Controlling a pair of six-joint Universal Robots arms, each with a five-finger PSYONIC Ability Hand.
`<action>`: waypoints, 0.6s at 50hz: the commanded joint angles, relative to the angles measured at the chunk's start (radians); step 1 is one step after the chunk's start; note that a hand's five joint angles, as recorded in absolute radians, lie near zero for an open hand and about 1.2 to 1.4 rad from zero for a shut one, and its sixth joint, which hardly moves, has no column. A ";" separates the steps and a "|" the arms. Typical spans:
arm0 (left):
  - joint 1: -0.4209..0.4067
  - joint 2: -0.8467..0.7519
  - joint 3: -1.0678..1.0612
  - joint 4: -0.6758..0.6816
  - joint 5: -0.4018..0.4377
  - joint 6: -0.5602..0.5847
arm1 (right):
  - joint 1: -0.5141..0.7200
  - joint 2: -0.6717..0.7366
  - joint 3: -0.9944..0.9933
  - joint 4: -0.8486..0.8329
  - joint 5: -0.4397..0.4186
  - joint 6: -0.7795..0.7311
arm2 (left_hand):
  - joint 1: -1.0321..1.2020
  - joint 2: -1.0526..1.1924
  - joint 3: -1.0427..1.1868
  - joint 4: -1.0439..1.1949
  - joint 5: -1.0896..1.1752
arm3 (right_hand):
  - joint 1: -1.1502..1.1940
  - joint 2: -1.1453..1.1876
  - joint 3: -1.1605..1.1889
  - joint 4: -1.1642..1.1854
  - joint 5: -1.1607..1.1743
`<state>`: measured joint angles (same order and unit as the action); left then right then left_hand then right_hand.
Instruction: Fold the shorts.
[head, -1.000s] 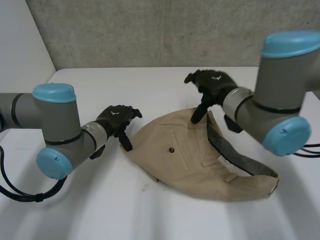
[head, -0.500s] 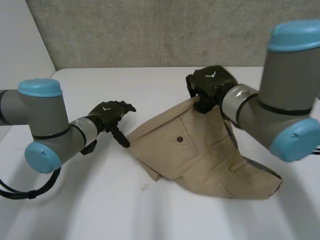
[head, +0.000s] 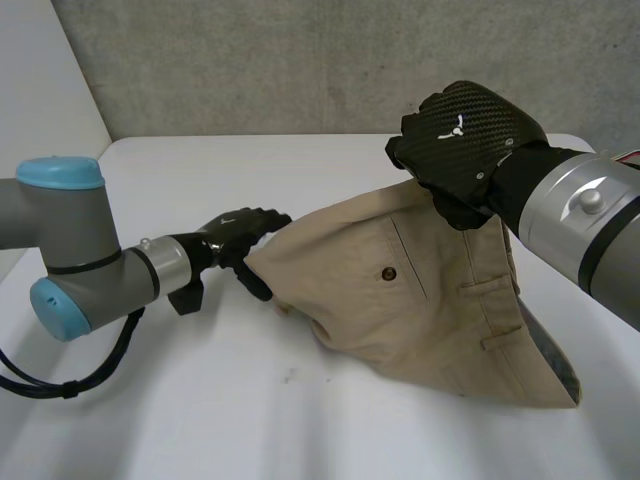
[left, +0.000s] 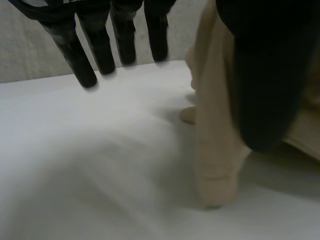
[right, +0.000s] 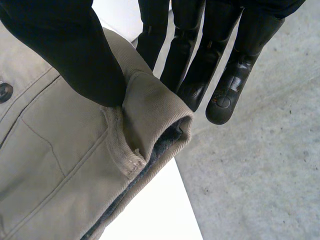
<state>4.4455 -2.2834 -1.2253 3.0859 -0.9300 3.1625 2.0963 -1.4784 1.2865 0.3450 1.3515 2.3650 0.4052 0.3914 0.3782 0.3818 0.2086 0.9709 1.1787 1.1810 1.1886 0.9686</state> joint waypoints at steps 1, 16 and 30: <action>-0.025 0.007 0.007 0.007 -0.027 -0.010 | -0.016 0.000 -0.001 -0.003 0.003 0.000 | 0.832 0.846 0.859 0.855 0.854 | 0.425 0.218 0.215 0.208 0.253; -0.075 0.271 0.147 0.313 -0.400 0.079 | -0.027 0.300 -0.401 -0.225 0.239 -0.093 | 0.959 0.973 0.986 0.983 0.981 | 0.425 0.218 0.215 0.208 0.253; -0.127 0.395 0.106 0.588 -0.596 0.083 | -0.022 0.259 -0.258 -0.942 0.256 -0.024 | 0.950 0.964 0.977 0.974 0.972 | 0.425 0.218 0.215 0.208 0.253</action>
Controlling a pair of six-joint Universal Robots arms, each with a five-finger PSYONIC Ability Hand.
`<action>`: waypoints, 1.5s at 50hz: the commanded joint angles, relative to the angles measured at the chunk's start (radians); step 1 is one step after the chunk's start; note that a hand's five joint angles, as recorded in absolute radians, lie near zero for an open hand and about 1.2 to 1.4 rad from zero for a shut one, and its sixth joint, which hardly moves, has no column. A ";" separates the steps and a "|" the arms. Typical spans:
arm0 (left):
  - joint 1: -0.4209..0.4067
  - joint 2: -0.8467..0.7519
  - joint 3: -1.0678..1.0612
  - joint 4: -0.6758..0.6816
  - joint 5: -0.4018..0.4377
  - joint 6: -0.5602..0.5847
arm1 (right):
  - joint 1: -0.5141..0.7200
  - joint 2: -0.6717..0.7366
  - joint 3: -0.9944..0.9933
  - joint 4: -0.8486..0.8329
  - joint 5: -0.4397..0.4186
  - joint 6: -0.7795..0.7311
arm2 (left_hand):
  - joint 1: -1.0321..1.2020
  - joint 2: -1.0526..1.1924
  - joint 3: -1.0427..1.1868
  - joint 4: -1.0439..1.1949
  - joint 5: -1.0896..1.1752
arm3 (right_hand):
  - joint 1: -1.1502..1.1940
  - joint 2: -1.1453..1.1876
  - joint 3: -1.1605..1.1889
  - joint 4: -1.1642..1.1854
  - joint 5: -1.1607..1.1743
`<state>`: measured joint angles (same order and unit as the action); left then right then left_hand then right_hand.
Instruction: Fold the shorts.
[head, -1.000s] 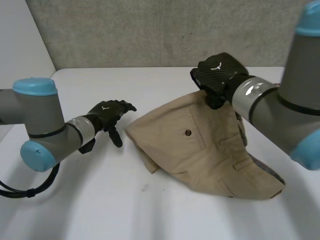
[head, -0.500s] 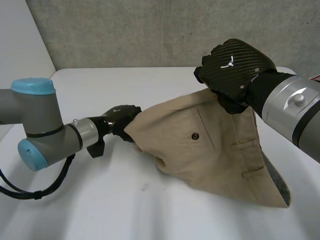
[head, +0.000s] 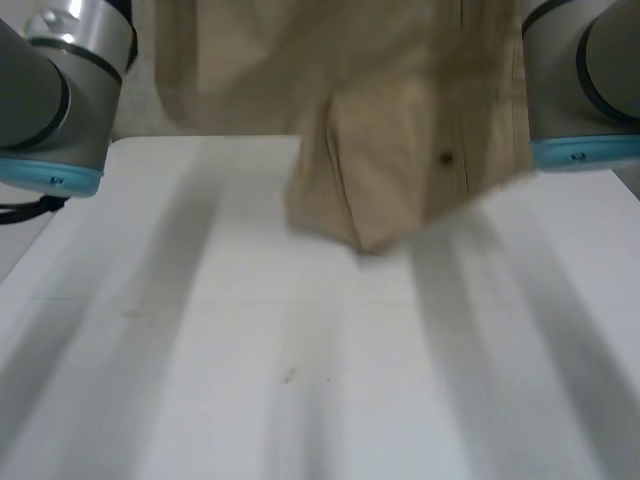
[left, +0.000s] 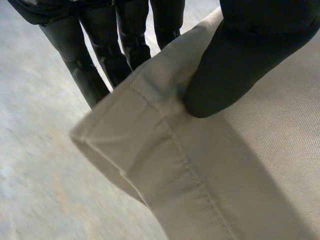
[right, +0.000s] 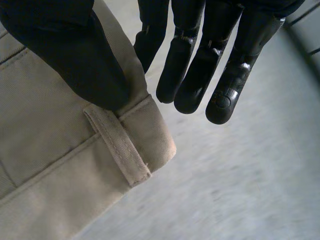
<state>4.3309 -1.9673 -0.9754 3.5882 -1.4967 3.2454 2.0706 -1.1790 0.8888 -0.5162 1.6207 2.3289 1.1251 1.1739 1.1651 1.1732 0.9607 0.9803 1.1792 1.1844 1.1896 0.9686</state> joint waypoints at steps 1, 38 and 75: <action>-0.016 0.087 -0.173 0.093 -0.027 0.001 | 0.005 -0.044 0.189 -0.062 -0.013 0.015 | 0.230 0.182 0.190 0.182 0.220 | 0.416 0.217 0.212 0.207 0.253; -0.036 0.208 -1.065 -0.135 0.052 0.297 | -0.150 -0.054 0.952 0.372 -0.226 0.359 | -0.471 -0.520 -0.511 -0.519 -0.481 | 0.416 0.217 0.212 0.207 0.253; 0.053 0.117 -1.080 -0.124 0.084 0.300 | -0.159 -0.051 0.958 0.355 -0.226 0.362 | 0.271 0.222 0.231 0.223 0.261 | 0.416 0.217 0.212 0.207 0.253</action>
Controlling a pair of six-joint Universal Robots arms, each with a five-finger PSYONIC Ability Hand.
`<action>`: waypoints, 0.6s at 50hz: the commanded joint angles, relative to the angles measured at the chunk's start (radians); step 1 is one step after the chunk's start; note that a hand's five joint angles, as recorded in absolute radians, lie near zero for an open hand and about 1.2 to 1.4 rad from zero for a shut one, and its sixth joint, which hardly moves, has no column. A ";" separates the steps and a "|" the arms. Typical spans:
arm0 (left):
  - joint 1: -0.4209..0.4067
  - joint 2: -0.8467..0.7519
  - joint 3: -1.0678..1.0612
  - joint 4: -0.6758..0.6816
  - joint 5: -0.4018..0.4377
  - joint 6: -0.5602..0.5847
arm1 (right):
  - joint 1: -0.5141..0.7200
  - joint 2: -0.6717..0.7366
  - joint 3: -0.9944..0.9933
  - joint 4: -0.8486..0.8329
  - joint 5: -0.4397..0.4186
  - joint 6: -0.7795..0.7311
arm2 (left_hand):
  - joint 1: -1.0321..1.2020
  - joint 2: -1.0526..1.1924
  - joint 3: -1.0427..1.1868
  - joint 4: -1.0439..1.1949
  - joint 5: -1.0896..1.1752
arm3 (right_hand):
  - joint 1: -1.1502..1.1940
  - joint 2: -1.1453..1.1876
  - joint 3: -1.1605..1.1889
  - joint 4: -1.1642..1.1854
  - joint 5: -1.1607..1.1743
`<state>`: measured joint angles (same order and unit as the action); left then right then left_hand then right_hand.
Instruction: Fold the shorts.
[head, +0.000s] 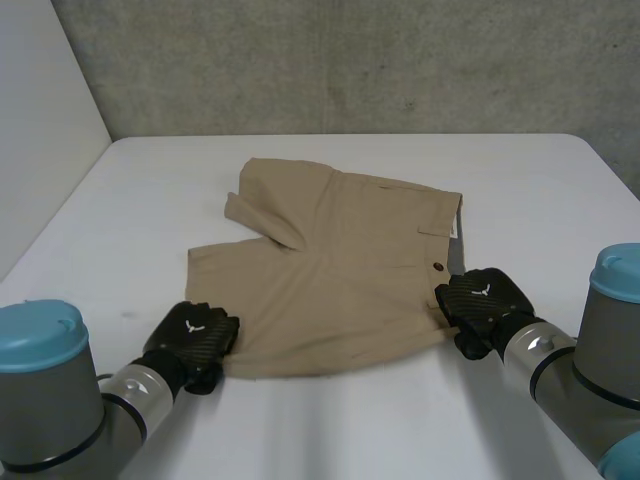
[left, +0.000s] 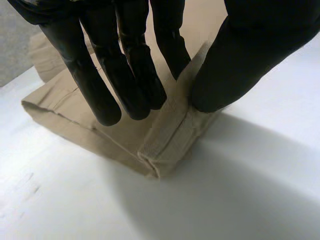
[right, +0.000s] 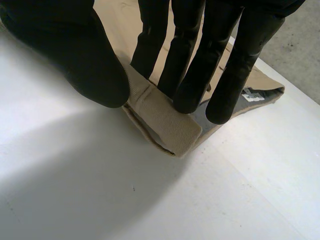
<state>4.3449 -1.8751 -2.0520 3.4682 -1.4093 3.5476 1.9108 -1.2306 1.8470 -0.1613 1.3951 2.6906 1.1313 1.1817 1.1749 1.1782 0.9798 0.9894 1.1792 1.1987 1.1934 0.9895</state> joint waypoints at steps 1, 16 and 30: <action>0.041 0.059 -0.007 -0.009 -0.003 -0.006 | 0.001 0.000 0.000 0.000 -0.001 0.000 | 0.265 0.215 0.221 0.218 0.242 | 0.407 0.217 0.198 0.203 0.232; 0.022 0.310 -0.042 -0.298 0.006 0.002 | -0.001 -0.082 -0.022 0.163 -0.001 -0.153 | 0.265 0.215 0.221 0.218 0.242 | 0.407 0.217 0.198 0.203 0.232; -0.022 0.303 -0.030 -0.532 0.033 0.082 | -0.015 -0.130 0.011 0.516 0.007 -0.439 | 0.053 0.002 0.009 0.006 0.030 | 0.407 0.217 0.198 0.203 0.232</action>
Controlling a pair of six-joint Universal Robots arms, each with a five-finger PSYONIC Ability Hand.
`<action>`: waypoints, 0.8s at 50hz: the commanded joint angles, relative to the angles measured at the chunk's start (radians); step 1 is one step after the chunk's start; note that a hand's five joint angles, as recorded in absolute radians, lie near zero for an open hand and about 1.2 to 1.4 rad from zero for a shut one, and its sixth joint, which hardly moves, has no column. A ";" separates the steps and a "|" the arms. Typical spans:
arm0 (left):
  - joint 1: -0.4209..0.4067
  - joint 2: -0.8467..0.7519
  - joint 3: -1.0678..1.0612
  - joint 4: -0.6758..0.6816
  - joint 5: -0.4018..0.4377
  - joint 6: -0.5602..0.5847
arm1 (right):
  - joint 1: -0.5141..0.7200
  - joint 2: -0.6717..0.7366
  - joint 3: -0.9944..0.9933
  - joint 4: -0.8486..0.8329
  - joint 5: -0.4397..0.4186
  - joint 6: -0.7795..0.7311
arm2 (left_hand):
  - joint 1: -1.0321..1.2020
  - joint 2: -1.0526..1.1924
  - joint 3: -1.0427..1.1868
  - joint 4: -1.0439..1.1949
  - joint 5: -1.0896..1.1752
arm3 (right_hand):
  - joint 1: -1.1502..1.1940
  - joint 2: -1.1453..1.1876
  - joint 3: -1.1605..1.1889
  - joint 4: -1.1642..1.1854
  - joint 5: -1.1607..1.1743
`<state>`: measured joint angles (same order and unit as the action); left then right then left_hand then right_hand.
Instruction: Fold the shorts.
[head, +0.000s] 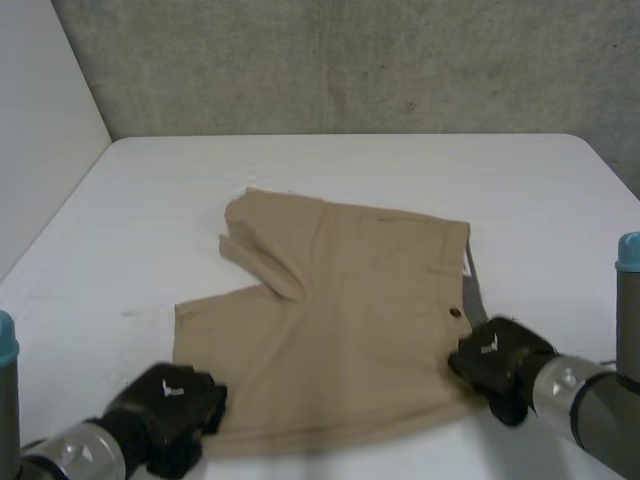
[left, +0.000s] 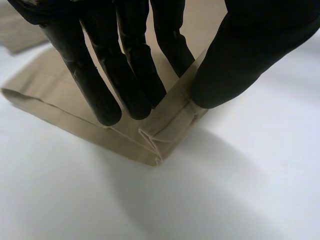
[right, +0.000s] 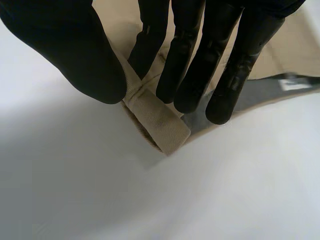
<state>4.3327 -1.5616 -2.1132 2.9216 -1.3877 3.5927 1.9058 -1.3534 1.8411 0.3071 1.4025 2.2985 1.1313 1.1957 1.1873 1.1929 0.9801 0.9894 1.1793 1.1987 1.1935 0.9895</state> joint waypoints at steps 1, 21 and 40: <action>-0.011 -0.011 0.060 0.039 0.009 0.037 | -0.010 -0.007 0.018 0.038 0.000 -0.047 | -0.402 -0.467 -0.458 -0.464 -0.426 | 0.407 0.217 0.198 0.203 0.232; -0.008 -0.397 0.536 0.447 0.007 0.032 | 0.002 0.005 0.036 -0.043 -0.002 -0.007 | -0.639 -0.704 -0.695 -0.701 -0.663 | 0.407 0.217 0.198 0.203 0.232; 0.064 -0.799 0.917 0.268 0.038 0.034 | -0.001 0.019 0.041 -0.071 0.000 -0.007 | -0.381 -0.445 -0.436 -0.442 -0.404 | 0.407 0.217 0.198 0.203 0.232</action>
<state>4.3919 -2.3019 -1.2537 3.1989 -1.3571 3.6254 1.9078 -1.3352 1.8826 0.2408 1.4024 2.2918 0.6505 0.6460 0.6445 0.6476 0.4672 0.9892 1.1792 1.1987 1.1936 0.9895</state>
